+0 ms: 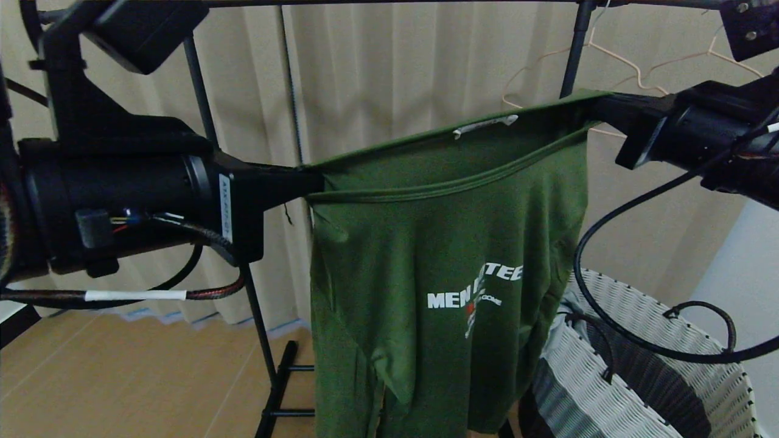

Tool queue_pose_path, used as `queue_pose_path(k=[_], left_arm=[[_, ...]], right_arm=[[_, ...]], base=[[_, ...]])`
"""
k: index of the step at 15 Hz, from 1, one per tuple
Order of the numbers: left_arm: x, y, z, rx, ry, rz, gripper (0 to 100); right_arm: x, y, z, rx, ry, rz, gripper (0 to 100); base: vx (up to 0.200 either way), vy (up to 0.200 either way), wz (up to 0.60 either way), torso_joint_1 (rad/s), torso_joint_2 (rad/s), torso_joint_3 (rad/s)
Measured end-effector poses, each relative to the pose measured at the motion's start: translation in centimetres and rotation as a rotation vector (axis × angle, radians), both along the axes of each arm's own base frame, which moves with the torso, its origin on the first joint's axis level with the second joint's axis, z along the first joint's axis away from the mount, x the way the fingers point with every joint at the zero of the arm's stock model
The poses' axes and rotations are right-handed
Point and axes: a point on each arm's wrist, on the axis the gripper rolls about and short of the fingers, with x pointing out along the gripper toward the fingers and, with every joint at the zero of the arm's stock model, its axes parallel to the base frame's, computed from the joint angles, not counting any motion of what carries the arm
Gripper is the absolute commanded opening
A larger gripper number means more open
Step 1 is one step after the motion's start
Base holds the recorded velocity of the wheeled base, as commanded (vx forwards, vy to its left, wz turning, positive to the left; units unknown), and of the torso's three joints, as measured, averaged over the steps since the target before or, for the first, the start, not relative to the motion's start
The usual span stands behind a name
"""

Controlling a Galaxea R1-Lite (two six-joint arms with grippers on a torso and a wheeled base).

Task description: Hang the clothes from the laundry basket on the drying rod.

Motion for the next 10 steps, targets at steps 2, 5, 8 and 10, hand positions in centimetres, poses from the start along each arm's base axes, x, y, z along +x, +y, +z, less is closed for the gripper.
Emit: queue_pose_path(k=[2, 5, 8, 10], left_arm=[[-1.1, -0.3, 0.0, -0.001, -0.003, -0.045, 0], [-2.0, -0.7, 0.1, -0.004, -0.010, -0.087, 0], [-2.0, -0.6, 0.2, 0.003, -0.011, -0.071, 0], [-1.3, -0.2, 0.5, 0.008, -0.030, 0.008, 0]], right_arm=[[1.3, 0.4, 0.1, 0.016, 0.007, 0.004, 0], [2.1, 0.7, -0.4, 0.010, 0.033, 0.003, 0], [1.9, 0.5, -0.7, -0.003, 0.070, -0.009, 0], [1.0, -0.1, -0.6, -0.021, 0.127, -0.020, 0]], base=[[0.000, 0.000, 0.00, 0.000, 0.00, 0.000], [0.000, 0.000, 0.00, 0.000, 0.00, 0.000], [0.000, 0.000, 0.00, 0.000, 0.00, 0.000], [0.000, 0.000, 0.00, 0.000, 0.00, 0.000]])
